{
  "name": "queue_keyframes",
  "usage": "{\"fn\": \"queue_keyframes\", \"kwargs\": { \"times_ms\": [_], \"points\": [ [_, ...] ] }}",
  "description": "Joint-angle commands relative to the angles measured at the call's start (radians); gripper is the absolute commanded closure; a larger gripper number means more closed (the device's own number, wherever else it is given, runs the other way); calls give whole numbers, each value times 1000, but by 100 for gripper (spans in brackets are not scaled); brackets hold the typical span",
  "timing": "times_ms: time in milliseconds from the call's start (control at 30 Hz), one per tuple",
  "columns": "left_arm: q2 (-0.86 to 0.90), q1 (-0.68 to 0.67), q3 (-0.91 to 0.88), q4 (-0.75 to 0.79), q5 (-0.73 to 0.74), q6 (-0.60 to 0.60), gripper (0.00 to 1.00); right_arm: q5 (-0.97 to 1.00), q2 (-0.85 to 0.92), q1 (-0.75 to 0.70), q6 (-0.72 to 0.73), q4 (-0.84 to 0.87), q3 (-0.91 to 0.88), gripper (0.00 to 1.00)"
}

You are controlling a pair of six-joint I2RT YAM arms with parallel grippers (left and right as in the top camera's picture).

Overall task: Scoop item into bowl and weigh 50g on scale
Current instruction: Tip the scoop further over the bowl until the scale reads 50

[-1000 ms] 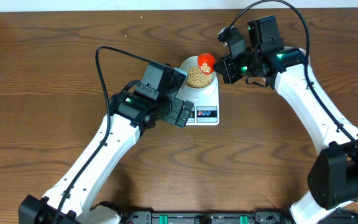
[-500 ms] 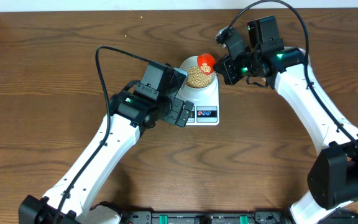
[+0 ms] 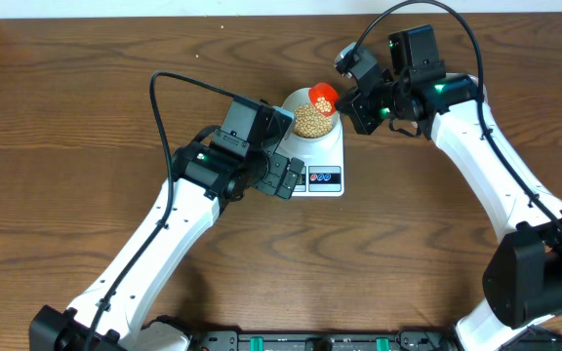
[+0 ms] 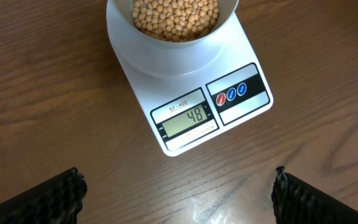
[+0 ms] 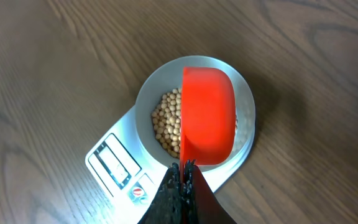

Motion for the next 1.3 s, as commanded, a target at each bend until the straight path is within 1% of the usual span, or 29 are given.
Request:
{"fn": "queue_keyframes", "kwargs": {
  "times_ms": [0,100,433,600,633,867,1067,1267],
  "points": [
    [-4,2,-3,-3,4,2,2,6,-21,-6,-85,-6,17,99],
    [-4,2,-3,-3,4,2,2,10,-21,-6,-115,-11,17,99],
    [-4,2,-3,-3,4,2,2,16,-21,-6,-148,-14,17,99],
    [-4,2,-3,-3,4,2,2,15,-21,-6,-144,-14,17,99],
    [-4,2,-3,-4,3,2,2,15,-21,-6,-128,-13,17,99],
    [-4,2,-3,-3,3,2,2,3,-21,-25,114,-3,17,99],
    [-4,2,-3,-4,3,2,2,-105,-21,-57,170,-3,17,99],
    [-4,2,-3,-3,4,2,2,-158,-21,-92,209,-4,17,99]
  ]
}}
